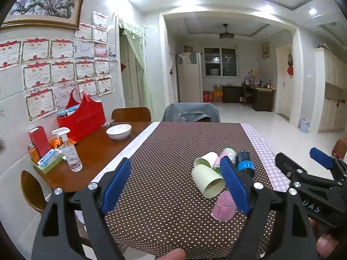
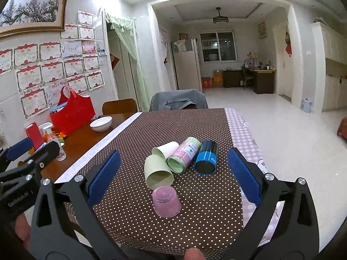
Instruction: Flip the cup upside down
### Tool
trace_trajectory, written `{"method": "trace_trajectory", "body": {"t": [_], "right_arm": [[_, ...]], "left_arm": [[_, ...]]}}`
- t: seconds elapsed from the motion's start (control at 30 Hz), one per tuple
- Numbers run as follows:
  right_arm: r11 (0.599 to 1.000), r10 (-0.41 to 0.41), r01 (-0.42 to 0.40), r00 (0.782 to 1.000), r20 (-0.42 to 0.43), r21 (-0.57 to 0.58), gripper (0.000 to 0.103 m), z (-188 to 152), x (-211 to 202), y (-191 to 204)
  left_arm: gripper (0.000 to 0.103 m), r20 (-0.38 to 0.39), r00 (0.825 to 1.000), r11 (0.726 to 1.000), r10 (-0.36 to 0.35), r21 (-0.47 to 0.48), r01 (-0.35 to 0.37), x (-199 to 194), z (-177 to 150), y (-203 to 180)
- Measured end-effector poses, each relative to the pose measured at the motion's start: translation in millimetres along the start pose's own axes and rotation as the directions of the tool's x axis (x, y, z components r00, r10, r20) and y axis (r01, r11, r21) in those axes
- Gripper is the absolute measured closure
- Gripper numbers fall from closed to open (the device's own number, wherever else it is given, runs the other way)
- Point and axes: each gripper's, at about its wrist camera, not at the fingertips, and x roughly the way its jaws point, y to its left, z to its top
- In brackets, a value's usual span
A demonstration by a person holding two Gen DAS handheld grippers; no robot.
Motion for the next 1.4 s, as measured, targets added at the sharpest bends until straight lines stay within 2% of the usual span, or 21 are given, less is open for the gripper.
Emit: {"method": "trace_trajectory", "body": {"t": [0.37,0.7,1.4], "right_arm": [[1.000,-0.013,0.013,1.000,0.006,-0.008,0.006,-1,-1,0],[0.999,-0.038,0.039,0.999,0.017,-0.025,0.006,-1,-4,3],[0.999,-0.043,0.043,0.999,0.008,-0.029,0.006,-2,-2,3]], "left_arm": [[0.020,0.002,1.000,1.000,0.017,0.001,-0.017,3,-3,2],[0.020,-0.035,0.999,1.000,0.004,-0.014,-0.005,6,-7,4],[0.020,-0.062,0.998,0.999,0.005,-0.034,-0.007,11,-10,10]]}}
